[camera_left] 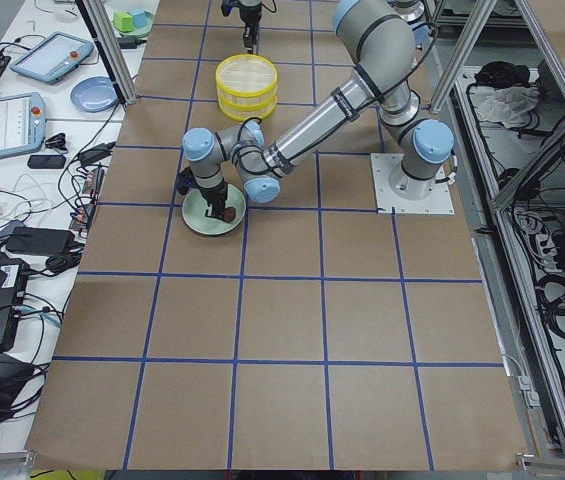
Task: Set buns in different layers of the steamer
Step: 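Place the brown bun on the top tier with the left gripper while the right withdraws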
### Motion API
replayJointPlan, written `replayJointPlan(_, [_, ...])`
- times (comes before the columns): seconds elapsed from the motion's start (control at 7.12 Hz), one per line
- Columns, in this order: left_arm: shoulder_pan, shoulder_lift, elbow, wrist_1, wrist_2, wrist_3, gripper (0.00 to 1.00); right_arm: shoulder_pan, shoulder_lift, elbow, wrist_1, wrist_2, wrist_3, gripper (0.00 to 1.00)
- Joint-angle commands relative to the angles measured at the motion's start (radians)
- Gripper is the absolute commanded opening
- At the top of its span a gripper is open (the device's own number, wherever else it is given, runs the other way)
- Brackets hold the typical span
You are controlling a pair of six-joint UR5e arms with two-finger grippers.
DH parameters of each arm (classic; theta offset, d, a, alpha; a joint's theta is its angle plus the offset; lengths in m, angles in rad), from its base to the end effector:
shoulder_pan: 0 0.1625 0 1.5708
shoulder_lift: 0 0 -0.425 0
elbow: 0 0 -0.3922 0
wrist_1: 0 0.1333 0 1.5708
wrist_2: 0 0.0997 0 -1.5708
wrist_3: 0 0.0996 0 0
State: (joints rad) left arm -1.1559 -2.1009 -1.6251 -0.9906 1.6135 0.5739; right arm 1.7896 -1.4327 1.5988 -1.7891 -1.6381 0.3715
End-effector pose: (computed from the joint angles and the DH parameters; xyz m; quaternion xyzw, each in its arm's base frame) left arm 0.1404 -0.6389 0.2129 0.0794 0.9966 0.0120 0.0178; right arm 0.2430 -0.5095 0.4246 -0.0771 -0.9961 0.0347 0.0246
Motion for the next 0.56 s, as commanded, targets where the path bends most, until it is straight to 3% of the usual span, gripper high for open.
replayJointPlan(0.0, [-0.036, 0.042, 0.010, -0.011, -0.102, -0.174, 0.00, -0.028, -0.150, -0.031, 0.180, -0.011, -0.161, 1.00])
replayJointPlan(0.42, [-0.242, 0.135, 0.013, -0.011, -0.168, -0.580, 0.00, -0.139, -0.190, -0.030, 0.182, 0.007, -0.241, 1.00])
